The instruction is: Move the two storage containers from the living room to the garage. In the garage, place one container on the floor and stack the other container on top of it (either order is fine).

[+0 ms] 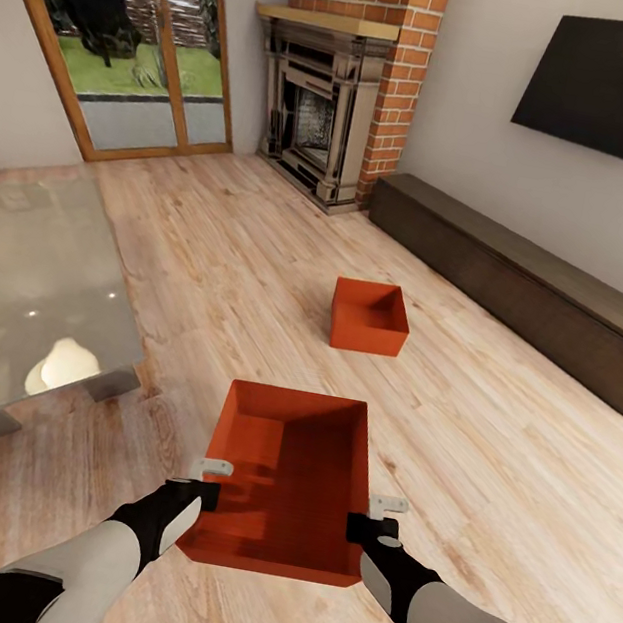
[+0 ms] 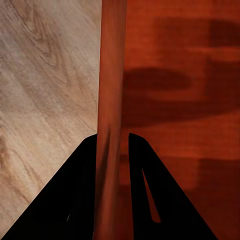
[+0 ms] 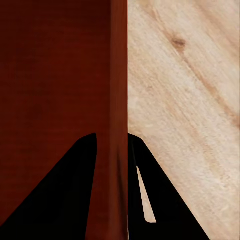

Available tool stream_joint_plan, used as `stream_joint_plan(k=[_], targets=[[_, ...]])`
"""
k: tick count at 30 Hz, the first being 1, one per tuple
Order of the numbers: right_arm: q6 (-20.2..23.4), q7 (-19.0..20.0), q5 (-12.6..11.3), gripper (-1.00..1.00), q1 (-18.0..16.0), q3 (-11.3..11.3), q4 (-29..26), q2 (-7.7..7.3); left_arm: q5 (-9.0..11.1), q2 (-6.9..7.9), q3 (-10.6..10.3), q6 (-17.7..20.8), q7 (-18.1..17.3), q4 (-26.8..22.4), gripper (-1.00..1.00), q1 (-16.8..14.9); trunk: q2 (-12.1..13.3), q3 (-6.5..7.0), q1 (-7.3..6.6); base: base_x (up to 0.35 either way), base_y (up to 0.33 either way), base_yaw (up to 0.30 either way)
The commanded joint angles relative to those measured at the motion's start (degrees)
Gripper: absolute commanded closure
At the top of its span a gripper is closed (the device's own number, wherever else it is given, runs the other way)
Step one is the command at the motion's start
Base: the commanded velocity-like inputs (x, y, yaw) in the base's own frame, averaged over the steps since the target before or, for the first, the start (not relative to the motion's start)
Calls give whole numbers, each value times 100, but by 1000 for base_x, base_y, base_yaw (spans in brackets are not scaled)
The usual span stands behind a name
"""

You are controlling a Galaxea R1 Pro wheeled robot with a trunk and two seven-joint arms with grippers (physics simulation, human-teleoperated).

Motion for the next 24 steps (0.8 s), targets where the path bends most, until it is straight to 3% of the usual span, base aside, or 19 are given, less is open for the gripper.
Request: stream_joint_plan(k=[1, 24], targets=[[-85, -50, 37, 100, -6, -15, -2, -138, -53, 12, 24, 54, 110, 11, 100, 1, 39, 15, -23, 0, 0, 0], [-92, -50, 37, 100, -6, -15, -2, -139, -54, 19, 30, 54, 110, 11, 100, 1, 962, 428, -528, 0, 0, 0]])
